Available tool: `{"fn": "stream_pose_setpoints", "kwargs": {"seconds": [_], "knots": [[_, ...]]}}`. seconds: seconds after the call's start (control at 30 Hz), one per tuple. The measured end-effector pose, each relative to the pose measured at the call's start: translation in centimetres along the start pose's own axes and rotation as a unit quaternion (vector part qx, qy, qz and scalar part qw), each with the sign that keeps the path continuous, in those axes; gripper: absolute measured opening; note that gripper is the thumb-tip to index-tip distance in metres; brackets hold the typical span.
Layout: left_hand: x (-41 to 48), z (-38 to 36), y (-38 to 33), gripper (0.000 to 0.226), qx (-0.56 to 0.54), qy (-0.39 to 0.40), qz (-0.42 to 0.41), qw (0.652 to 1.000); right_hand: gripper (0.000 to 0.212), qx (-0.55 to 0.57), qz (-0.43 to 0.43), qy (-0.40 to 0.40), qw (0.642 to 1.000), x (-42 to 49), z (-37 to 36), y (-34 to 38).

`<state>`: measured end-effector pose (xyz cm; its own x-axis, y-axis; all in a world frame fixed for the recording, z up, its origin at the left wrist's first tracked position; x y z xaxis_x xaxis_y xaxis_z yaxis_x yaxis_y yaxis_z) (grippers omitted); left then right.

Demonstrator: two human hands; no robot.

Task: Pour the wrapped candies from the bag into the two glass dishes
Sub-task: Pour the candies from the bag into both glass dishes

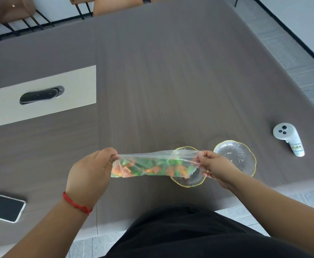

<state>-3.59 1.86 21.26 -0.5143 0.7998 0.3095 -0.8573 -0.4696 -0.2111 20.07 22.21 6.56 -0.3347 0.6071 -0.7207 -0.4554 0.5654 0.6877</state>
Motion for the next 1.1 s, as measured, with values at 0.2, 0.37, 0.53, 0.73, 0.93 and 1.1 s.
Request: {"fn": "stream_pose_setpoints", "kwargs": {"seconds": [0.2, 0.37, 0.53, 0.73, 0.93, 1.1], "knots": [[0.1, 0.6, -1.4, 0.027, -0.030, -0.024, 0.006, 0.999, 0.015, 0.105, -0.035, 0.017, 0.994, 0.0, -0.6, 0.0], [0.4, -0.4, -0.9, 0.030, -0.026, 0.004, 0.023, 0.999, 0.016, 0.107, -0.041, 0.010, 0.993, 0.2, -0.1, -0.2], [0.0, 0.1, -1.2, 0.028, -0.016, -0.003, 0.018, 1.000, 0.013, 0.073, -0.037, -0.004, 0.997, 0.1, 0.1, 0.0], [0.0, -0.1, -1.1, 0.031, -0.012, 0.012, 0.037, 0.999, 0.014, 0.058, -0.029, -0.011, 0.998, -0.2, 0.1, 0.4], [-0.2, 0.9, -0.9, 0.033, -0.009, -0.018, 0.043, 0.999, 0.015, -0.012, 0.036, -0.013, 0.999, -0.9, -0.3, 1.3], [-0.2, 1.2, -0.6, 0.033, -0.008, -0.035, 0.051, 0.998, 0.014, -0.046, 0.043, -0.024, 0.998, -0.7, -0.6, 1.8]]}}
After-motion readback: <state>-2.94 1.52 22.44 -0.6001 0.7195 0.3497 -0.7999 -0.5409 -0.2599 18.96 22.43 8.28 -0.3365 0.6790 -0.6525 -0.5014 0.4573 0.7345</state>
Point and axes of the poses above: each hand's wrist, its own x-axis towards the middle knuckle, its own z-axis out of the back of the hand, y = z × x, the point moved 3 cm from there along x, towards the middle knuckle, and after that the axes turned 9 degrees about -y, right-handed, at the moved point
